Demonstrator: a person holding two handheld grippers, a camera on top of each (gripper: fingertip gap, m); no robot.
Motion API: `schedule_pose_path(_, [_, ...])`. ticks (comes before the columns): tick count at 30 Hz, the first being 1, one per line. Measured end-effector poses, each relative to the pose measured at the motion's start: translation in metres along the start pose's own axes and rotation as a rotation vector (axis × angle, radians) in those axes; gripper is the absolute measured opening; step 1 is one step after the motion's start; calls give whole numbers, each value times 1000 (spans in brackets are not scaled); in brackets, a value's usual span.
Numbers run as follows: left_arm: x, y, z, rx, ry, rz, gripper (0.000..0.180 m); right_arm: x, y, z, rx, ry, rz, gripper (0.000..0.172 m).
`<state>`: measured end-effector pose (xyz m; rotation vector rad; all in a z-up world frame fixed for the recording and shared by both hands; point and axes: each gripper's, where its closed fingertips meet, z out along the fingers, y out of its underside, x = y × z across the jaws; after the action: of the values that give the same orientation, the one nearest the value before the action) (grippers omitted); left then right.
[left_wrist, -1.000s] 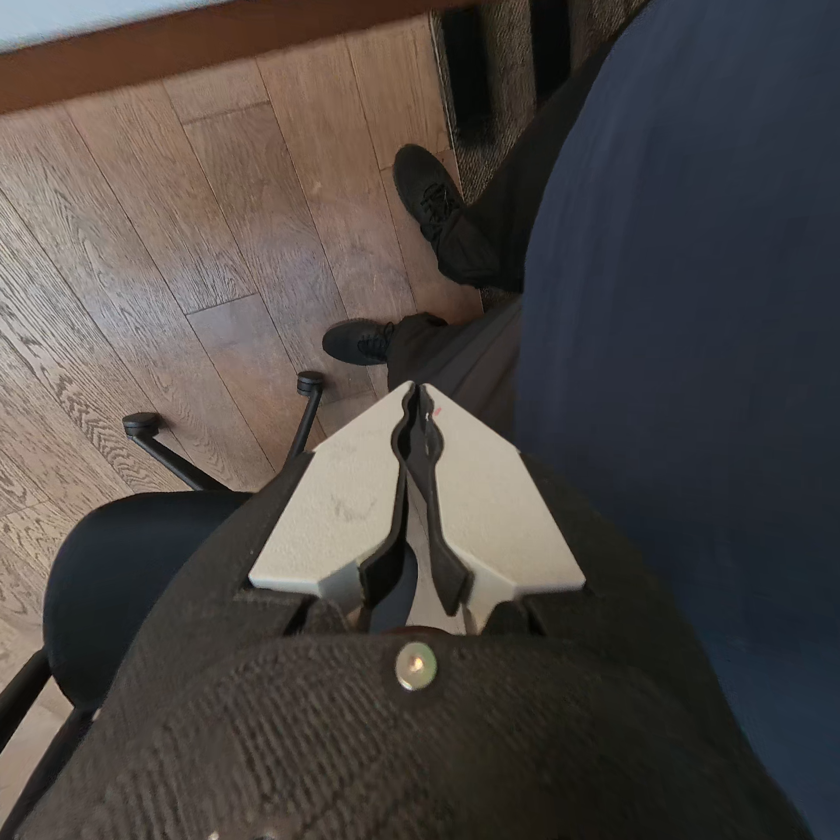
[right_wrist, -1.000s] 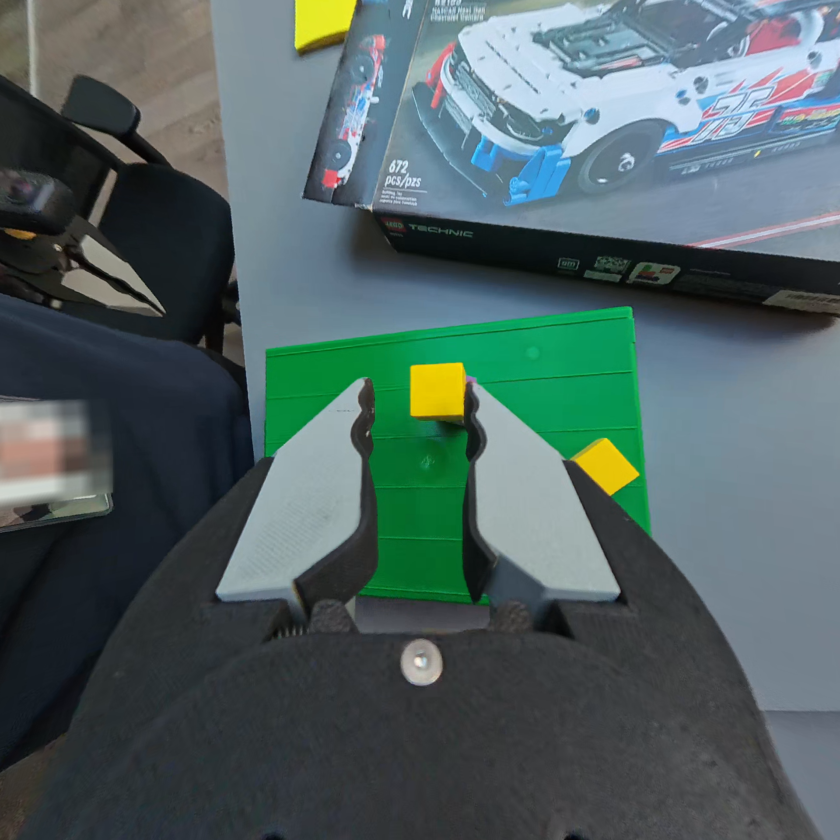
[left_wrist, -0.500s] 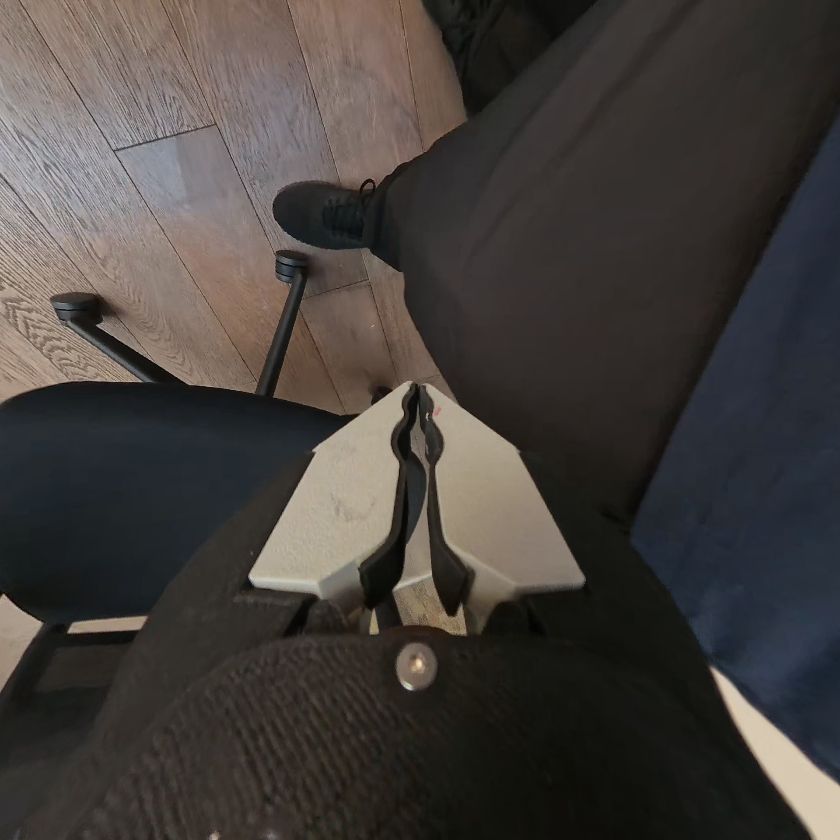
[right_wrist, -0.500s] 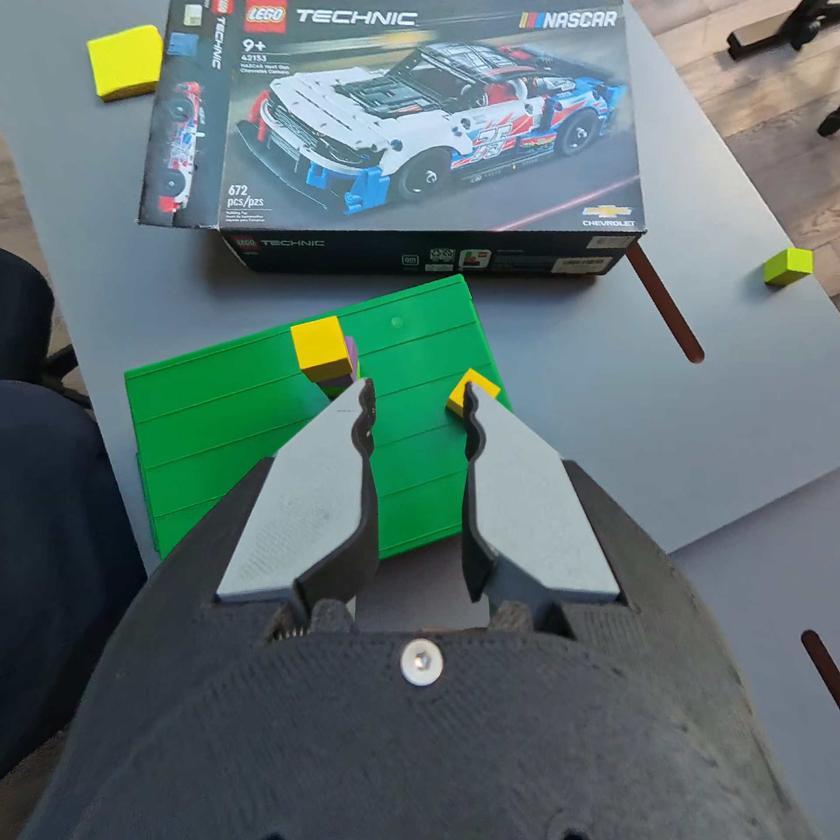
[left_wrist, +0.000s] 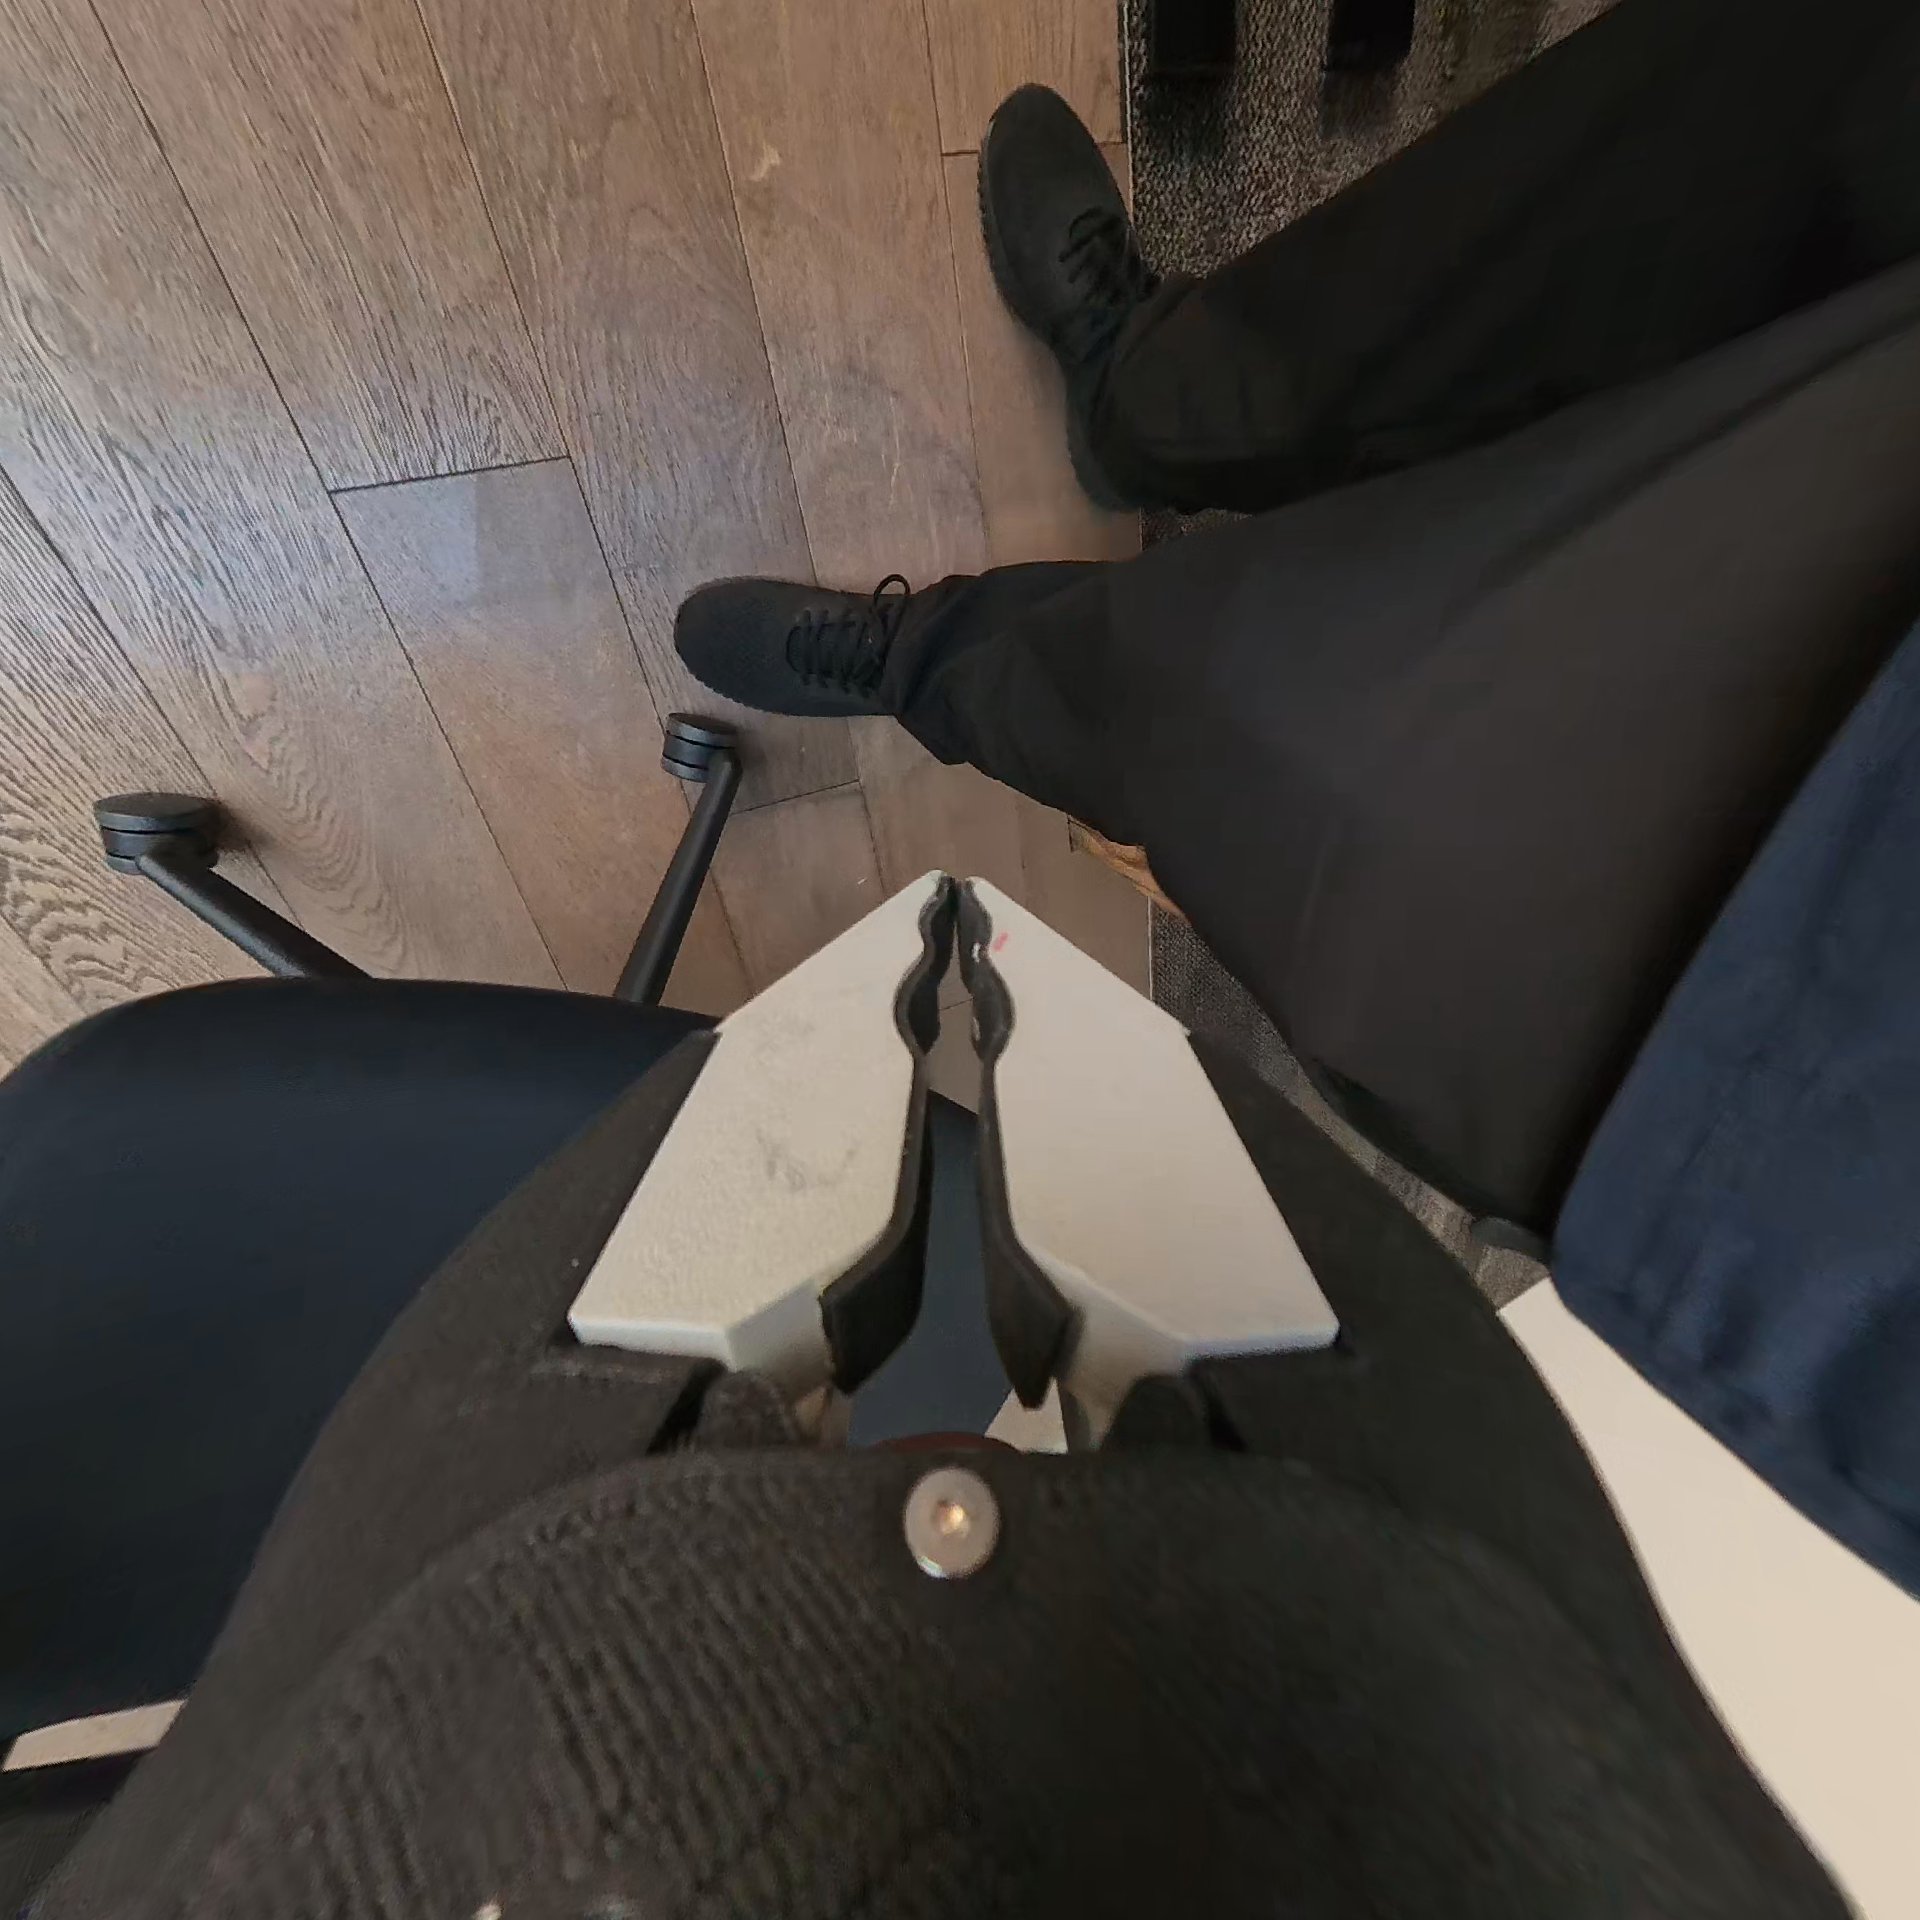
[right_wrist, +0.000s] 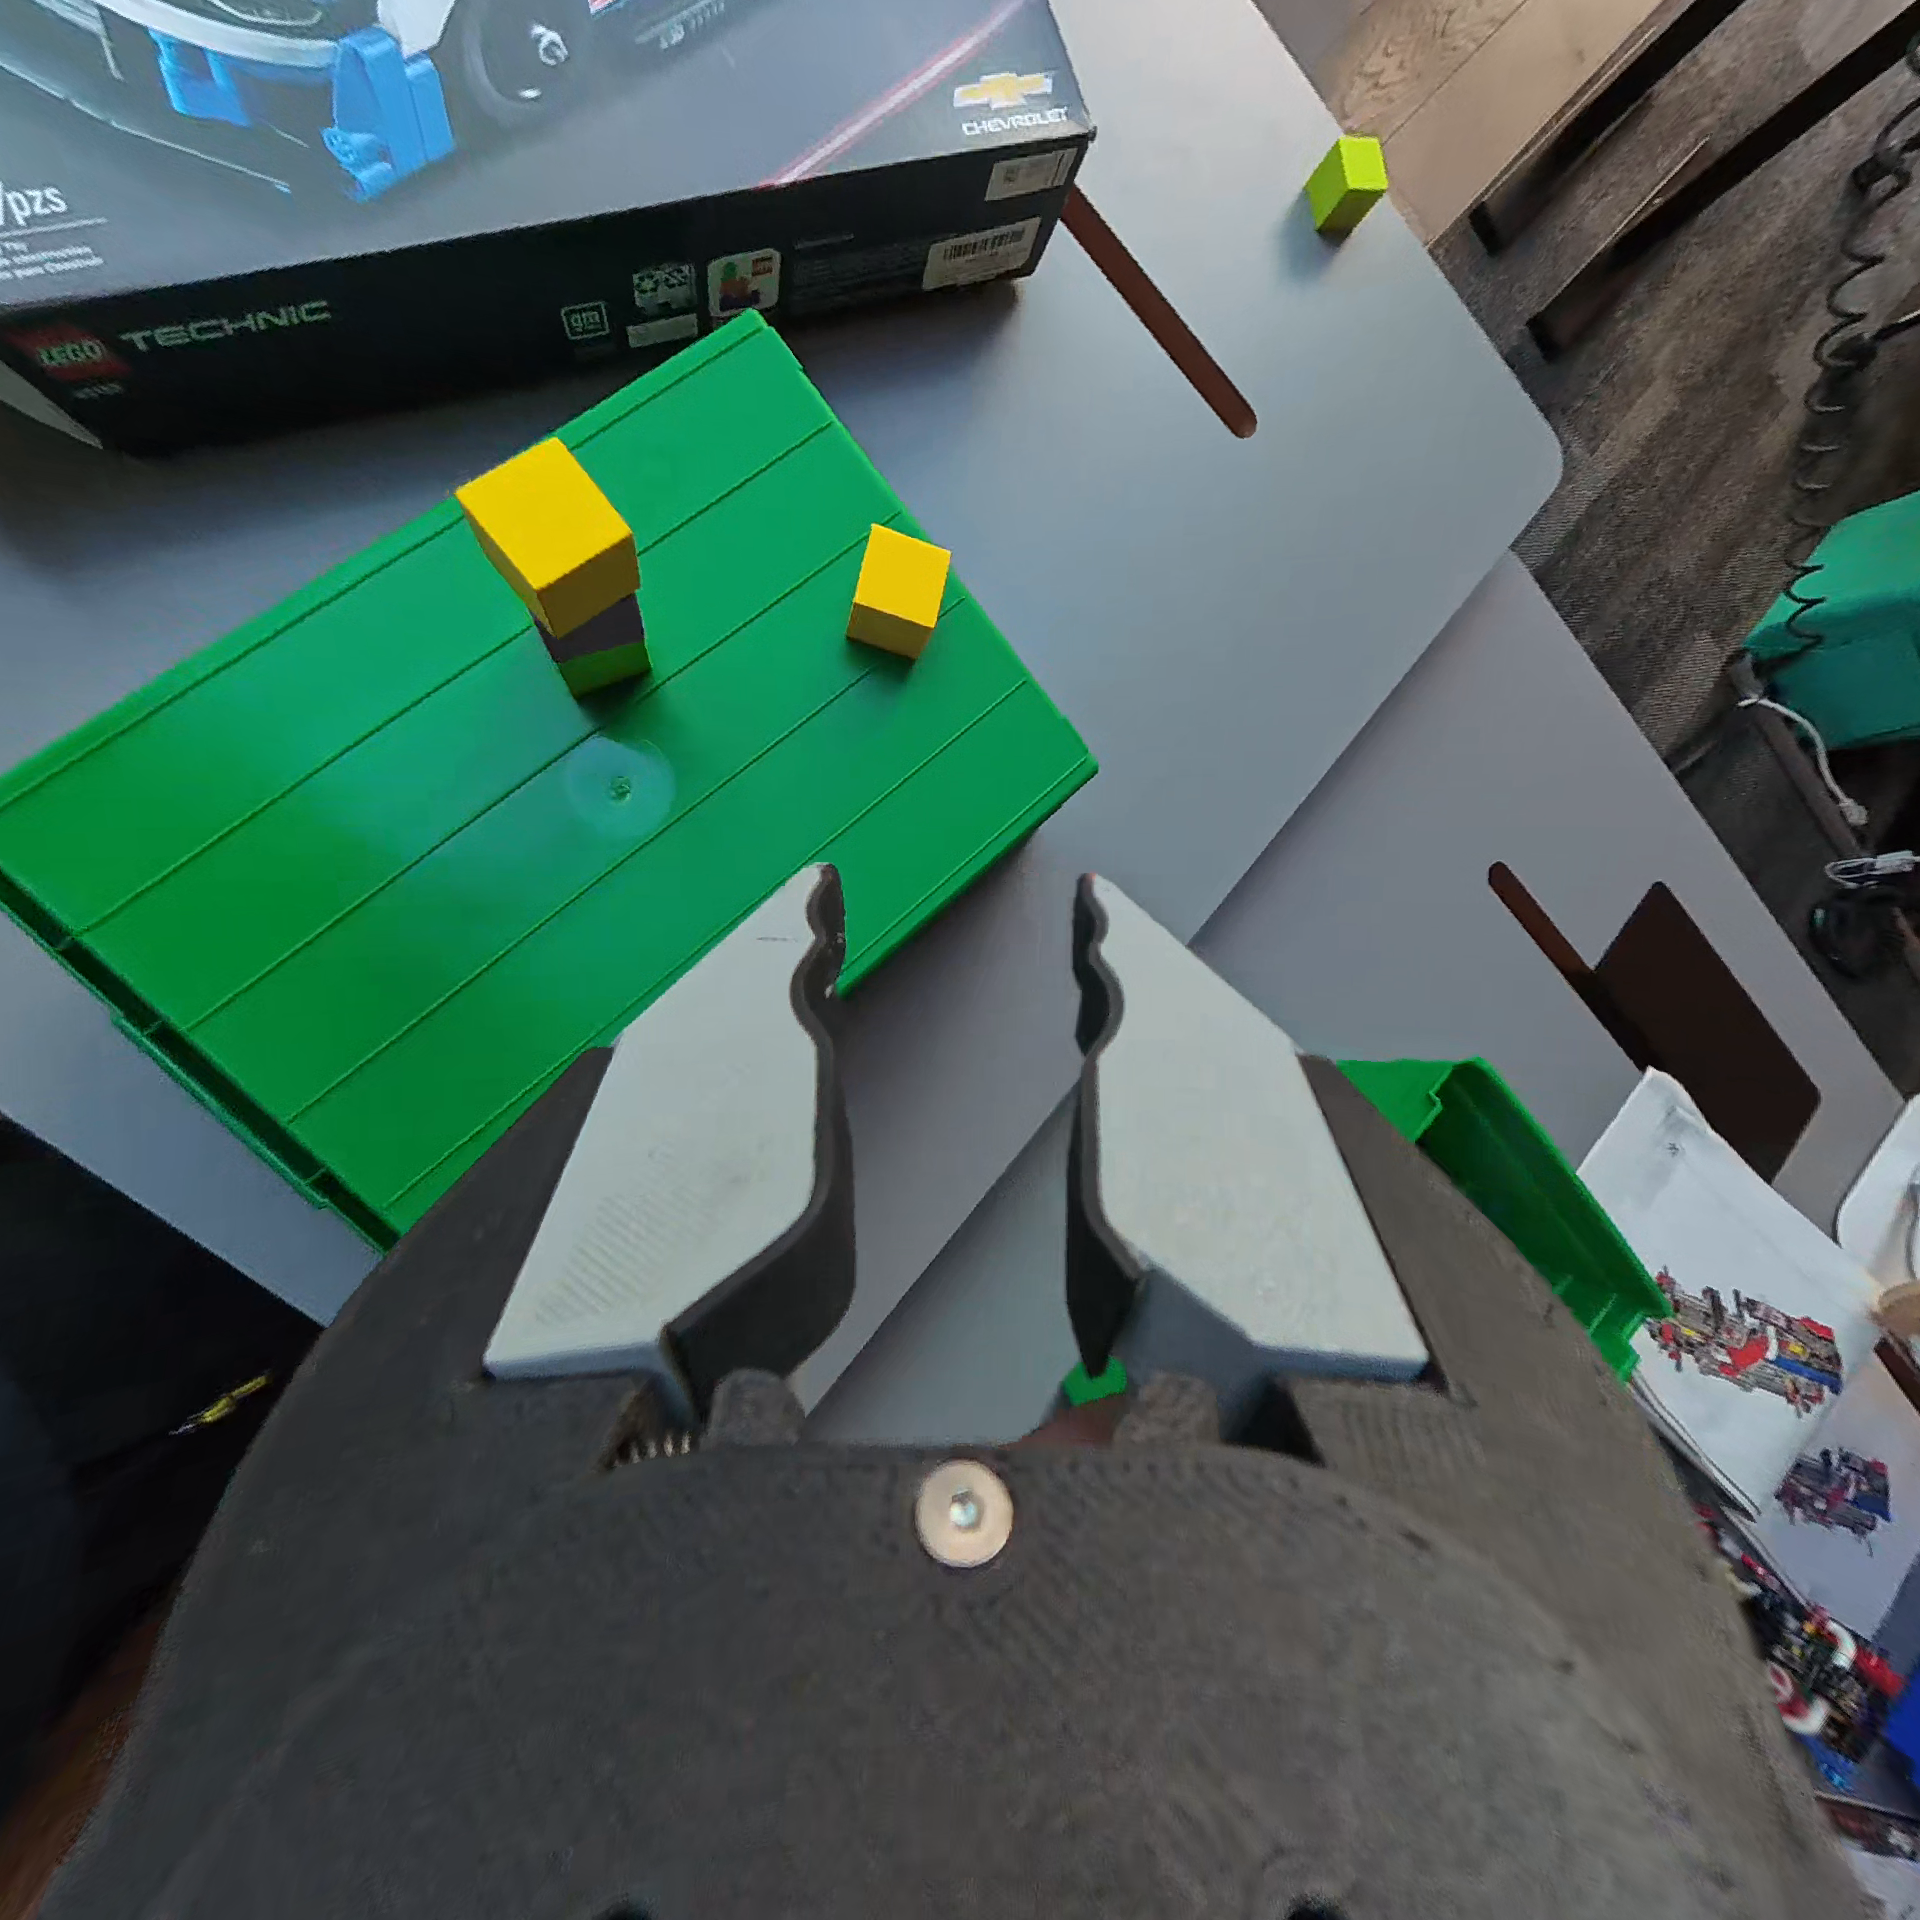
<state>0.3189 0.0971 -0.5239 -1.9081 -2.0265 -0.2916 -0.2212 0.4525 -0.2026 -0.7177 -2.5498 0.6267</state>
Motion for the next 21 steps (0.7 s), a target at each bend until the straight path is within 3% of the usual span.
schedule_pose_path(4, [-12, 23, 2, -8, -12, -55, 0, -5, -13, 0, 11, -38, 3, 30])
schedule_pose_path(11, [0, 45, -1, 2, -43, -128, 0, 1, -27, 31, 11, -114, -43, 28])
schedule_pose_path(16, [12, 29, -13, 64, -99, -301, 0, 13, -30, 55, 49, -229, -49, 25])
schedule_pose_path(21, [38, -12, -23, 101, -119, -357, 0, 7, -17, 74, 34, -426, -192, 23])
